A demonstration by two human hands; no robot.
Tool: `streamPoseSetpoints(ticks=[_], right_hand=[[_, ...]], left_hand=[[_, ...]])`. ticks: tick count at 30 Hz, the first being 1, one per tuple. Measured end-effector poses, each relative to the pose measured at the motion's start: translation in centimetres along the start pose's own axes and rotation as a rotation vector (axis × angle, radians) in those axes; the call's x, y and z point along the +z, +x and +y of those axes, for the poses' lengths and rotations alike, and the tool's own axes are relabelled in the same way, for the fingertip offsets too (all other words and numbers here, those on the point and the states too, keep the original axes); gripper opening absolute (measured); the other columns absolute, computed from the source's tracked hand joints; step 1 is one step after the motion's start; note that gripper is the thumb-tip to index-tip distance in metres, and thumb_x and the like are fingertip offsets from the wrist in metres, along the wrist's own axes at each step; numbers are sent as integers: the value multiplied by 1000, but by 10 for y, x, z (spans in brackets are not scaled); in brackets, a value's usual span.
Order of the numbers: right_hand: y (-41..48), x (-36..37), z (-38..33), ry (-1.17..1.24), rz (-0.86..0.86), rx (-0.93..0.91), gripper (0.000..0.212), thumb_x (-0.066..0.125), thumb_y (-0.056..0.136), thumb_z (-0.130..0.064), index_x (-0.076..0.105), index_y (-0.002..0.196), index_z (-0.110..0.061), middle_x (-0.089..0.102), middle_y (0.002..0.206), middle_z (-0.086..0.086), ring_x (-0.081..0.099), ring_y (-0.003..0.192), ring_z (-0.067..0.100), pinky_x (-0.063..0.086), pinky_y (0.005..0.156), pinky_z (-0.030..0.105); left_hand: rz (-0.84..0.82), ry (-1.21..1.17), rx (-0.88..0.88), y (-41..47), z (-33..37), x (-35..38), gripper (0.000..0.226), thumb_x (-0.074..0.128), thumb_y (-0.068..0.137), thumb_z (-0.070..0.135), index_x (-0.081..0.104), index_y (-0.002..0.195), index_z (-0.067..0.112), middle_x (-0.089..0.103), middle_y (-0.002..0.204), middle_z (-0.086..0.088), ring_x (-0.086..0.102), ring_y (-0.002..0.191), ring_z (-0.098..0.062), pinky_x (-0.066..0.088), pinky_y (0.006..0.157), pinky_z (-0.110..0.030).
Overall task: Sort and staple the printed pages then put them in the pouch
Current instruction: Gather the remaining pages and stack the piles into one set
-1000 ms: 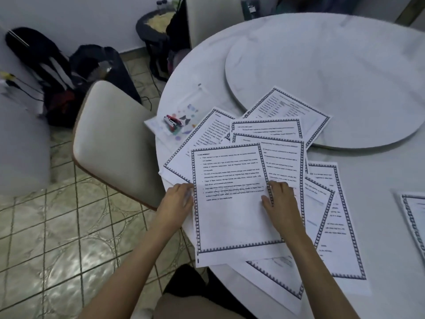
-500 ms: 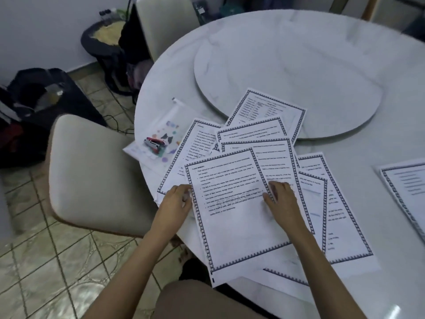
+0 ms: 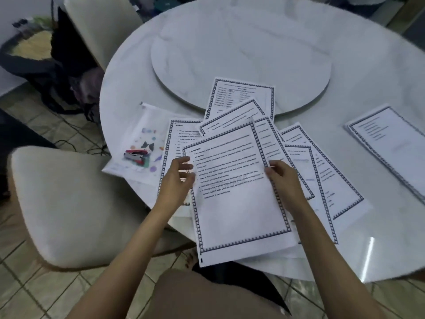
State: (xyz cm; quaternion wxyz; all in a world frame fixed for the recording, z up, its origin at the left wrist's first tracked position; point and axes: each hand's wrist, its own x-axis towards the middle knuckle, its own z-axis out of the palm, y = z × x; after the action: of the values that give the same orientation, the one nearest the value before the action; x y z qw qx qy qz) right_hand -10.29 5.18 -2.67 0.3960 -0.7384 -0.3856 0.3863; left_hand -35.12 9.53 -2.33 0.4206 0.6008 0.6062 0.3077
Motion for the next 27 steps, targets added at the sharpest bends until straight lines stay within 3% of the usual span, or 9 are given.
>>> streamPoseSetpoints(ticks=[3, 7, 10, 13, 15, 17, 20, 23, 27], right_hand=[[-1, -1, -6, 128, 64, 0, 15, 56, 91, -16, 60, 105, -12, 65, 106, 8, 60, 102, 22, 47, 94, 35], [2, -5, -13, 292, 121, 40, 11, 57, 91, -12, 60, 101, -12, 66, 99, 5, 61, 97, 23, 50, 90, 32], [5, -7, -18, 383, 131, 70, 7, 56, 90, -10, 61, 91, -15, 66, 93, 4, 61, 93, 22, 51, 89, 34], [5, -7, -21, 397, 107, 60, 9, 57, 90, -10, 62, 98, -12, 66, 101, 9, 62, 97, 25, 50, 93, 37], [6, -8, -21, 385, 84, 55, 9, 55, 91, -11, 61, 91, -18, 66, 96, 6, 63, 88, 19, 53, 83, 29], [8, -12, -18, 349, 55, 66, 10, 53, 93, -13, 61, 93, -19, 65, 94, 3, 61, 82, 14, 50, 70, 21], [14, -22, -8, 202, 56, 50, 16, 52, 93, -13, 62, 105, -8, 66, 94, 6, 61, 84, 18, 51, 66, 21], [24, -34, 10, -136, 88, 7, 25, 56, 91, -18, 60, 113, -7, 63, 106, 10, 58, 93, 18, 46, 80, 25], [39, -43, 33, -624, 54, 19, 51, 66, 83, -33, 52, 120, 0, 49, 123, 20, 43, 118, 34, 35, 89, 34]], left_hand=[[3, -9, -15, 2, -4, 1, 37, 55, 91, 9, 47, 127, 10, 54, 117, 0, 56, 96, -14, 48, 77, -19], [33, -20, -28, 7, -10, -2, 41, 52, 94, 18, 42, 133, 13, 45, 133, -5, 46, 121, -20, 41, 99, -33], [-61, -195, -66, 8, 3, -2, 31, 45, 97, 25, 46, 127, 16, 54, 124, 5, 50, 115, -15, 43, 89, -19], [-139, -289, -72, 6, 13, 2, 37, 45, 97, 26, 47, 131, 13, 56, 126, 3, 54, 114, -13, 43, 94, -22], [-127, -263, -46, 5, 17, 7, 35, 46, 97, 23, 48, 131, 15, 56, 122, 5, 53, 109, -9, 42, 87, -14], [-89, -216, -29, 5, 17, 11, 35, 46, 97, 19, 48, 132, 15, 55, 121, 7, 51, 111, -8, 39, 88, -16], [-37, -168, -27, 7, 12, 12, 36, 45, 97, 16, 48, 133, 11, 54, 124, 4, 49, 116, -12, 37, 97, -24], [20, -145, -52, 8, 0, 4, 37, 45, 97, 14, 47, 133, 10, 54, 130, -1, 48, 120, -16, 37, 105, -32], [122, -118, -114, 9, -19, -8, 36, 45, 96, 12, 49, 132, 8, 56, 131, -8, 51, 121, -23, 39, 105, -40]])
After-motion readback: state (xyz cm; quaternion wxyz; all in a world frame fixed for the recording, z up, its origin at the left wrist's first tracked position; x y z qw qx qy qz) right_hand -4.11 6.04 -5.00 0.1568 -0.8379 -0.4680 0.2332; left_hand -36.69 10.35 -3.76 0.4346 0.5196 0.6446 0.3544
